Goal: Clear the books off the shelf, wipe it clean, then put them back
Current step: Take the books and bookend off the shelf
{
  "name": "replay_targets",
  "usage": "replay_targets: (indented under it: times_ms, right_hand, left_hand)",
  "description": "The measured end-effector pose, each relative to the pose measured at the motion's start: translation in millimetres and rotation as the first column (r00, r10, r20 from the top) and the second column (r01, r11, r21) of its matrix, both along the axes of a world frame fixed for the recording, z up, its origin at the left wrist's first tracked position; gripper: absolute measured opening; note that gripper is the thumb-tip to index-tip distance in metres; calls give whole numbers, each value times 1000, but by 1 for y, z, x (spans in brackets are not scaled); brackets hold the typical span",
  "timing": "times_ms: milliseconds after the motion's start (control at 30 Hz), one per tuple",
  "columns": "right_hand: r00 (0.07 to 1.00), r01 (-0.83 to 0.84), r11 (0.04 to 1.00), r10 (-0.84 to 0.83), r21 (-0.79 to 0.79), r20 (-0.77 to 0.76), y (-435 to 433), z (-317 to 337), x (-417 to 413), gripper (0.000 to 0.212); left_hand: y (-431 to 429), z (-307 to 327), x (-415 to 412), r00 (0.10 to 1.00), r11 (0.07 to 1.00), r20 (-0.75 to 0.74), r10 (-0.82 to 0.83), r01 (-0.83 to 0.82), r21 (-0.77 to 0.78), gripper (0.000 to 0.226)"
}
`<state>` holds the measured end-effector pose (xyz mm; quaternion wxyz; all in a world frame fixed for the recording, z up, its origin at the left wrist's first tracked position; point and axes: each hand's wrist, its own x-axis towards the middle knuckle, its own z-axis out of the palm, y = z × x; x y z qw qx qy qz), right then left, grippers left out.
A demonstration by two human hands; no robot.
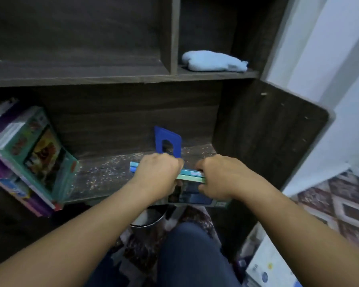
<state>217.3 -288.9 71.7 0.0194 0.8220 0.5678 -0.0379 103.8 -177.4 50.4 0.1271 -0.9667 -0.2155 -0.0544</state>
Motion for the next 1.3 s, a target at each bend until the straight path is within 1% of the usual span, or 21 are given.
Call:
replay_targets:
  times_ms: [100, 167, 300, 367, 433, 533, 633, 700, 800, 900, 967, 1033, 1067, 1167, 1233, 1300]
  right_hand:
    - [992, 107, 991, -111, -76, -51, -40, -12, 17, 38]
    - [981, 169, 979, -178, -115, -74, -71, -18, 34, 35]
    - [952, 211, 956, -249, -203, -180, -134, -34, 66, 33]
    - [920, 273, 932, -325, -240, -217, -161, -49, 81, 28]
    - [883, 338, 895, -408, -290, -231, -185, -70, 98, 22]
    - [851, 411, 847, -489, -336, -192, -214, -98, 124, 24]
    - [826, 492, 808, -551, -325, -121, -238, -126, 150, 34]
    - [790, 578, 767, -611, -277, -44, -247, -148, 163, 38]
    - [730, 680, 716, -681, -159, 53, -255, -190, 178, 36]
    - [709, 705, 706, -700, -68, 87, -257, -242, 177, 35]
    - [701, 713, 697, -712, -72, 42, -258, -280, 170, 46]
    - [698, 706, 692, -716, -149, -14, -260, -316, 158, 59]
    - [701, 688, 692, -712, -218, -48, -263, -332, 150, 62]
    - [704, 593, 691, -694, -414, -150, -274, -378, 122, 62]
    - [653, 600, 657, -732, -457, -195, -281, -398, 107, 67]
    - [622, 605, 644, -749, -468, -226, -284, -406, 102, 75]
  left_hand:
    - [-40, -6, 36, 991, 991, -14, -131, 130, -45, 27]
    - [-66, -12, 57, 979, 972, -10, -201, 198, -127, 32]
    - [-111, -27, 96, 951, 918, -37, -307, 286, -275, 36]
    - [-128, -38, 112, 934, 897, -70, -351, 314, -311, 34]
    - [-139, -53, 125, 914, 884, -95, -394, 349, -309, 30]
    - [-144, -75, 137, 915, 887, -107, -389, 341, -313, 25]
    - [-144, -99, 142, 920, 880, -123, -373, 308, -362, 39]
    - [-144, -113, 142, 918, 875, -157, -364, 279, -396, 45]
    - [-150, -135, 145, 899, 879, -230, -373, 263, -399, 47]
    - [-159, -152, 152, 890, 868, -248, -382, 253, -426, 45]
    - [-169, -163, 160, 889, 858, -245, -388, 251, -447, 44]
    - [-177, -174, 167, 882, 854, -251, -398, 256, -453, 45]
    - [-181, -180, 171, 878, 852, -260, -402, 254, -458, 46]
    - [-186, -194, 178, 866, 858, -293, -404, 248, -450, 46]
    - [-186, -202, 181, 854, 862, -316, -414, 256, -438, 45]
    - [-186, -207, 183, 848, 858, -319, -424, 264, -440, 44]
